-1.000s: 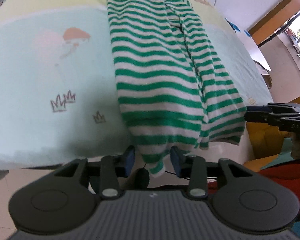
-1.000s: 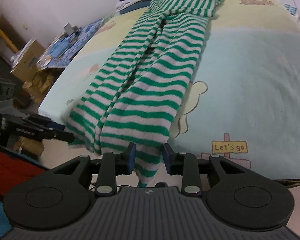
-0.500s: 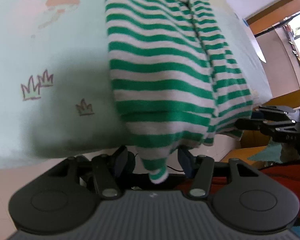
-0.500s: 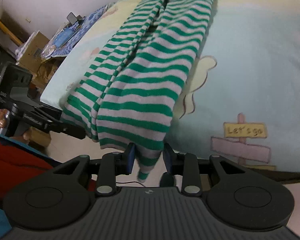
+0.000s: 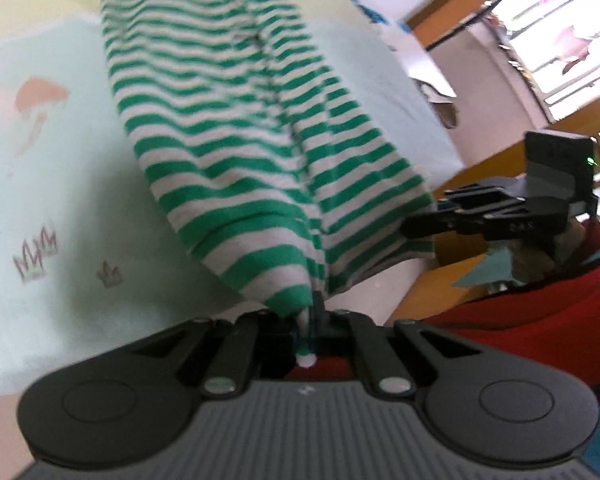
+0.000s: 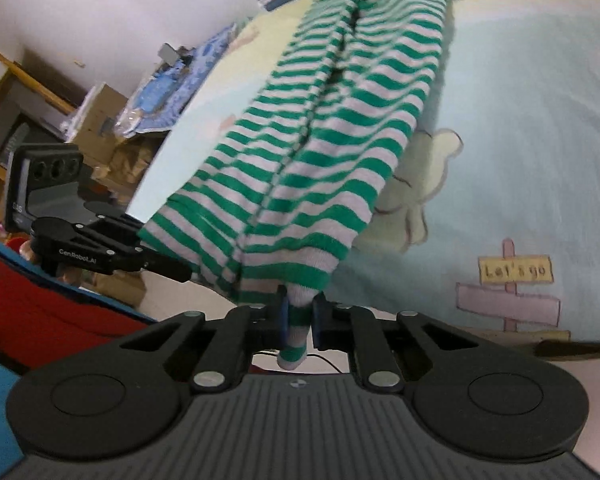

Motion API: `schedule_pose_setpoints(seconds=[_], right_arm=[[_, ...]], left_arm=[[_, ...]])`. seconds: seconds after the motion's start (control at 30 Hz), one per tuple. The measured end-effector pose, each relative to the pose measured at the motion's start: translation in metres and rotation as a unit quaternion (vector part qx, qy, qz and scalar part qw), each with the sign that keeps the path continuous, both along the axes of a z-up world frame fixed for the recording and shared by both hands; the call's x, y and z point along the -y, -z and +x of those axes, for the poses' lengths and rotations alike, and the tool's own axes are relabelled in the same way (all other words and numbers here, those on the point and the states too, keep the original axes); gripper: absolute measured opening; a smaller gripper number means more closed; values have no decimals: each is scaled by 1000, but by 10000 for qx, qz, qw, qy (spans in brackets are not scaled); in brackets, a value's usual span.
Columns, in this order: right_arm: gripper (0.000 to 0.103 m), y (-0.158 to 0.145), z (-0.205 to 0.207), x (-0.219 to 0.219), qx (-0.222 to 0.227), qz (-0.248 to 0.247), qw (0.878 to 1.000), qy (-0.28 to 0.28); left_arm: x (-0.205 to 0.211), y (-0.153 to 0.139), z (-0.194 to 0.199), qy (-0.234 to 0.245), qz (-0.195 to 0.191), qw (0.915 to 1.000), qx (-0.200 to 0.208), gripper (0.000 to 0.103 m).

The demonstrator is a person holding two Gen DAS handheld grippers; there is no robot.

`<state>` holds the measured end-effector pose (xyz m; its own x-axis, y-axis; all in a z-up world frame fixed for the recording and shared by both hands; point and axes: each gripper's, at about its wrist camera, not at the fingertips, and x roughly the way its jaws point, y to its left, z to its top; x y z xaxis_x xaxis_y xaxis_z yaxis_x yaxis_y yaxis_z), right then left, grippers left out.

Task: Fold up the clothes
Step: 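Lift the held hem end with both grippers and fold it toward the collar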

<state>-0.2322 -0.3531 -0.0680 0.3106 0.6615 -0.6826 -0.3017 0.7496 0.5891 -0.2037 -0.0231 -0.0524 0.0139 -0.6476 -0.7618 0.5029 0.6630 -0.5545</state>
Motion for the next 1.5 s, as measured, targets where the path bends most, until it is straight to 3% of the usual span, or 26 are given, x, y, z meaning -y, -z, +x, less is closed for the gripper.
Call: schedule_pose_setpoints(seconds=[0.3, 0.43, 0.63, 0.87, 1.27, 1.43, 1.5], right_arm=[[11, -34, 23, 12, 69, 641, 9970, 429], [11, -45, 45, 19, 244, 856, 9920, 890], [11, -47, 81, 26, 428, 888, 9845, 1450], [12, -26, 129, 36, 320, 977, 9782, 1805], [13, -5, 191, 48, -21, 994, 9834, 1516], [14, 1, 212, 52, -121, 900, 9867, 1349], [14, 3, 220, 53, -161, 862, 9879, 1282]], left_arm=[[-18, -37, 34, -182, -715, 9969, 286, 2], [-21, -44, 65, -358, -929, 9938, 494, 2], [-13, -38, 122, -585, -844, 9923, 687, 2], [-4, -24, 169, -820, -698, 9917, 705, 2], [0, -4, 223, -1690, -454, 9836, 433, 5], [-4, -4, 245, -1957, -367, 9789, 456, 19], [-7, -11, 249, -2062, -240, 9761, 640, 31]])
